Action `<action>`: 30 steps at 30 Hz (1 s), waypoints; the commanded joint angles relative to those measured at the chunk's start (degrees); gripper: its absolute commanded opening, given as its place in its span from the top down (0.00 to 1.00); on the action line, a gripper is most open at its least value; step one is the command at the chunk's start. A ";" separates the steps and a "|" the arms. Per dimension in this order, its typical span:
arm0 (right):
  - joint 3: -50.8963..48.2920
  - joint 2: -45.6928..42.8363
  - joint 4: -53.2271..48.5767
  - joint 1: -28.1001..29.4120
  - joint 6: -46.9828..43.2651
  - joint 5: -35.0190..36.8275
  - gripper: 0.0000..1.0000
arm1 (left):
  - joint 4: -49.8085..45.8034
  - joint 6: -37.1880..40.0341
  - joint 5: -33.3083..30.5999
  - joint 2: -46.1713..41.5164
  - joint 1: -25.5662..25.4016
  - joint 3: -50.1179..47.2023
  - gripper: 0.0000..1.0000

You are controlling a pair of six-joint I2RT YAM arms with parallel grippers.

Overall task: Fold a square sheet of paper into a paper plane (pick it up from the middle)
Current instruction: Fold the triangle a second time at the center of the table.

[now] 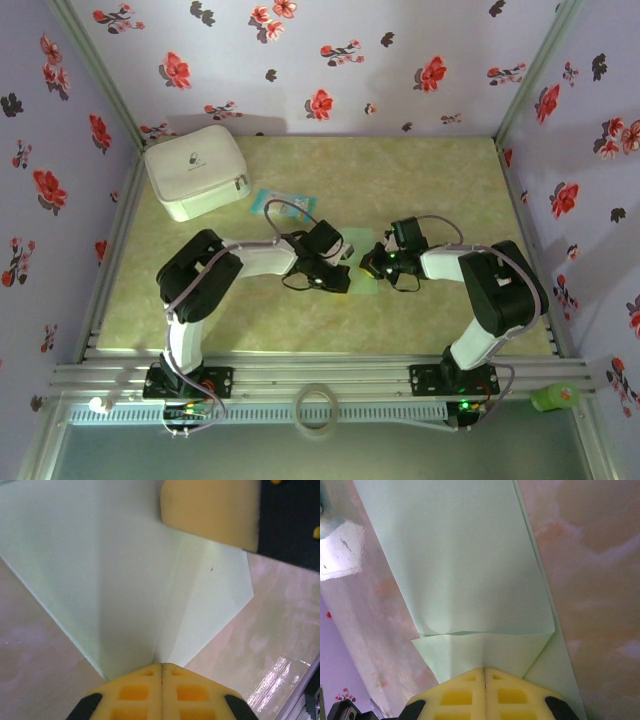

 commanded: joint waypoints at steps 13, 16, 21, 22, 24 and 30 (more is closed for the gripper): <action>-1.28 1.87 -5.64 -1.33 -1.30 5.10 1.00 | 11.27 -9.09 4.78 -11.07 1.65 -8.28 0.98; -1.18 1.70 -5.65 -1.34 -1.21 4.99 1.00 | 16.53 -12.43 8.52 -7.88 3.73 -6.77 1.00; -1.40 1.24 -5.70 -1.35 -1.12 5.11 1.00 | 14.80 -11.87 8.45 -2.65 4.02 -0.94 1.00; -1.42 1.20 -5.71 -1.37 -1.04 5.14 1.00 | 14.14 -11.42 8.46 -1.51 4.03 0.16 1.00; -1.27 1.27 -5.62 -1.34 -1.04 4.90 1.00 | 12.12 -10.72 7.78 0.29 4.03 1.88 1.00; -1.23 1.66 -5.44 -1.38 -1.04 4.54 1.00 | 6.67 -9.08 3.97 3.84 4.02 2.96 1.00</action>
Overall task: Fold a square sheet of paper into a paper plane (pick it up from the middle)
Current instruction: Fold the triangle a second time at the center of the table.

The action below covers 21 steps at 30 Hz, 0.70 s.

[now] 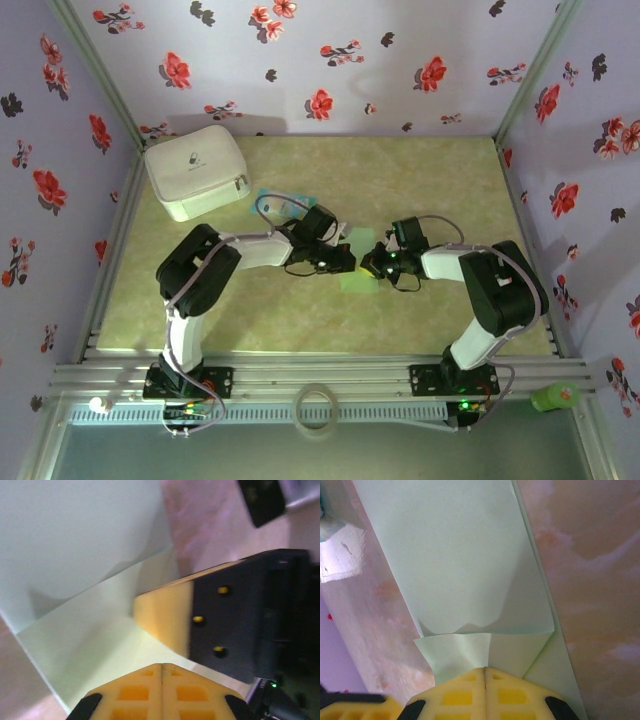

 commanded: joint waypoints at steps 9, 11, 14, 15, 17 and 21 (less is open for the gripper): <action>0.16 0.11 -5.09 -0.98 -0.78 3.11 0.99 | -6.02 3.51 -5.01 1.47 -0.24 -5.62 1.00; 1.11 -0.70 -4.94 -0.93 -0.60 2.21 0.98 | -6.67 3.96 -6.12 1.42 -0.45 -6.37 1.00; 2.39 -2.56 -4.44 -0.76 -0.62 0.54 0.98 | -7.31 4.41 -7.05 1.48 -0.93 -6.49 1.00; 2.67 -3.21 -4.24 -0.56 -0.64 -0.15 0.97 | -7.39 4.44 -7.14 1.53 -1.07 -6.41 1.00; 2.78 -3.96 -3.62 0.13 -0.73 -1.24 0.97 | -7.40 4.43 -7.49 1.47 -1.29 -6.23 1.00; 1.95 -2.54 -2.96 1.94 -0.57 -1.31 0.97 | -7.64 4.44 -8.11 1.71 -1.50 -5.64 1.00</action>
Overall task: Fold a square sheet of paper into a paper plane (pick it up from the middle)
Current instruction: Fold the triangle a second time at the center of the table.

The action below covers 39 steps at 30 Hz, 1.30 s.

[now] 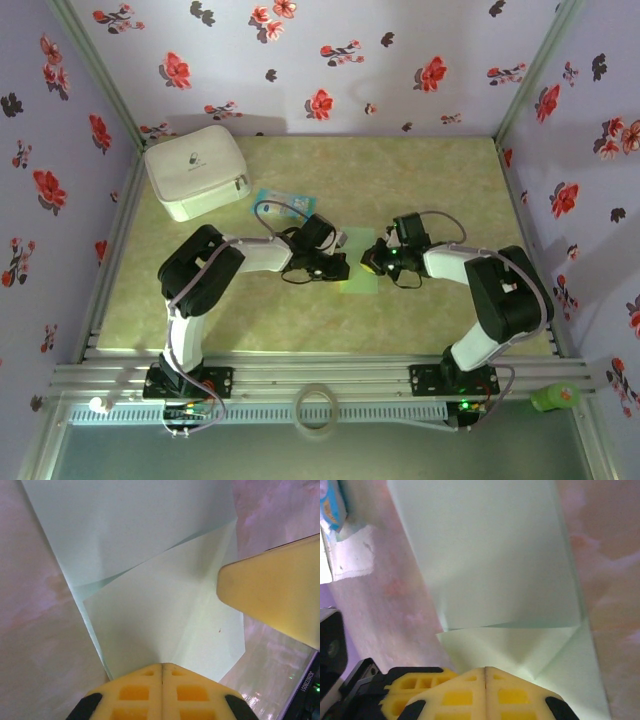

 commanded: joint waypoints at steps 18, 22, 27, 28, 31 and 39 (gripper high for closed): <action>-0.18 4.77 0.36 -6.19 -2.79 1.17 0.98 | -11.02 2.78 -5.65 3.08 -0.96 -1.77 1.00; 0.45 5.39 -0.24 -9.79 -4.30 1.58 0.97 | -11.02 2.92 -5.65 3.15 -1.18 -1.81 1.00; 0.84 3.24 1.33 -11.26 -3.23 -0.69 0.96 | -11.15 3.03 -5.70 2.88 -1.32 -1.85 1.00; 0.62 1.99 2.11 -11.09 -2.71 -1.51 0.96 | -11.03 3.03 -5.74 2.76 -1.34 -1.93 1.00; 0.13 -0.92 2.82 -10.04 -2.50 -2.82 0.96 | -11.02 2.85 -5.82 2.49 -1.32 -1.77 1.00; 0.84 2.92 2.88 -4.04 -2.42 -4.85 0.97 | -11.24 2.89 -6.09 1.89 -1.32 -0.96 1.00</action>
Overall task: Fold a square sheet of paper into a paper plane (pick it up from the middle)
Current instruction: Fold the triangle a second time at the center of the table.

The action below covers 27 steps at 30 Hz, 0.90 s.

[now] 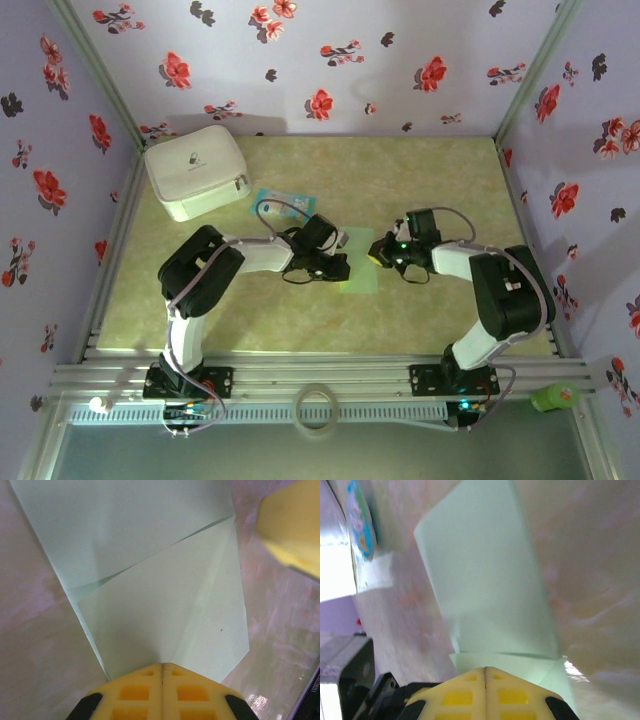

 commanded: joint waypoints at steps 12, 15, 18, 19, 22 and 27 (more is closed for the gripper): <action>-1.48 5.36 -5.60 0.07 -1.36 7.12 1.00 | -11.33 -1.36 -5.11 -3.39 -0.75 3.64 1.00; -1.44 5.22 -5.30 0.05 -1.02 6.94 1.00 | -11.70 -2.03 -4.11 -4.51 -0.90 5.49 1.00; -1.33 5.23 -5.50 0.05 -1.10 6.93 1.00 | -11.21 -3.33 0.53 -3.24 -1.14 8.27 1.00; -1.28 5.25 -5.56 0.01 -1.09 6.94 1.00 | -11.40 -3.83 1.34 -2.52 -1.34 9.43 1.00; -1.34 5.20 -5.59 0.03 -1.01 6.90 1.00 | -12.12 -4.25 2.01 -0.56 -2.25 11.91 1.00; -1.42 4.96 -5.60 0.03 -0.88 6.81 1.00 | -12.57 -4.54 3.06 3.45 -2.81 15.01 1.00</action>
